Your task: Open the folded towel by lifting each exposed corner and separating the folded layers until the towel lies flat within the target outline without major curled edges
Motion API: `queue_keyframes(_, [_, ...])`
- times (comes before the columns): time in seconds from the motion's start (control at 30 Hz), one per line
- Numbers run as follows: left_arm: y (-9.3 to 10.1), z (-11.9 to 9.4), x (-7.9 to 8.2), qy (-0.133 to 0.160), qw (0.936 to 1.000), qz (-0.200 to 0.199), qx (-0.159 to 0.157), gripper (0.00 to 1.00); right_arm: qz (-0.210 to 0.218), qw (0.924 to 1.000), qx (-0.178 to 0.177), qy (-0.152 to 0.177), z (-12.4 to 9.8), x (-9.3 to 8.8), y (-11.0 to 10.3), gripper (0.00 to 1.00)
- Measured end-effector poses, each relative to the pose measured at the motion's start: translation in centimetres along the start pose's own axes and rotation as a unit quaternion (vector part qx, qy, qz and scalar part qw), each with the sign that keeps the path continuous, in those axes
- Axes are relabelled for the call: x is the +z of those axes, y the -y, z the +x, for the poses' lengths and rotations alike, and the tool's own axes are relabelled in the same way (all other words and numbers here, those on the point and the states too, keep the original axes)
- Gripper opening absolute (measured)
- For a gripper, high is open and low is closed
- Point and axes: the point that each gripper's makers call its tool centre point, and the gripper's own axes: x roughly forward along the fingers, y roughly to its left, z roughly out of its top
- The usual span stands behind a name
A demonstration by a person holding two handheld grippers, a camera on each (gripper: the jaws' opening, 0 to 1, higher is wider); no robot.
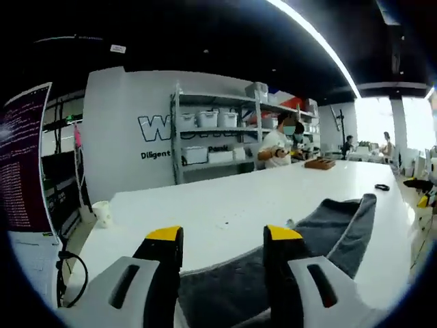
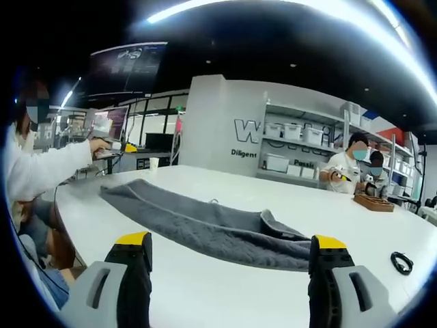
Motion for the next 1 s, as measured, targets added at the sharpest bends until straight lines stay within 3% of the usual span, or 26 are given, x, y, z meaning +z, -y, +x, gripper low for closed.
queue_keyframes(0.07, [1.5,-1.2,0.6,0.017,0.9997,-0.008,-0.018,0.59,-0.005,1.0000,-0.001,-0.001,0.0,0.2,0.1,0.96])
queue_keyframes(0.1, [3.5,-2.5,0.6,0.025,0.9985,-0.020,-0.044,0.59,-0.006,1.0000,-0.002,-0.001,0.0,0.3,0.1,0.96])
queue_keyframes(0.13, [3.9,-2.8,0.5,0.025,0.9983,-0.024,-0.048,0.59,-0.007,1.0000,-0.002,-0.001,0.0,0.3,0.2,0.96])
queue_keyframes(0.2, [6.6,-4.6,0.2,0.040,0.9955,-0.038,-0.077,0.60,-0.008,1.0000,-0.003,-0.002,0.0,0.3,0.3,0.96])
queue_keyframes(0.4, [12.3,-9.4,-2.8,0.055,0.9903,-0.052,-0.116,0.68,-0.008,0.9999,-0.006,-0.005,0.1,0.3,0.2,0.96])
queue_keyframes(0.47, [13.2,-10.6,-3.9,0.055,0.9912,-0.046,-0.112,0.70,-0.010,0.9999,-0.007,-0.008,0.1,0.2,0.3,0.96])
queue_keyframes(0.67, [13.8,-13.0,-7.6,0.007,0.9971,-0.029,-0.069,0.81,-0.018,0.9996,-0.009,-0.018,0.7,-0.2,0.4,0.96])
queue_keyframes(0.87, [14.7,-14.1,-8.7,-0.004,0.9985,-0.028,-0.047,0.89,-0.024,0.9992,-0.004,-0.030,1.5,-0.7,0.0,0.96])
queue_keyframes(1.0, [14.8,-14.5,-9.8,-0.040,0.9990,0.005,-0.020,0.95,-0.036,0.9987,0.000,-0.037,2.5,-0.6,0.1,0.96])
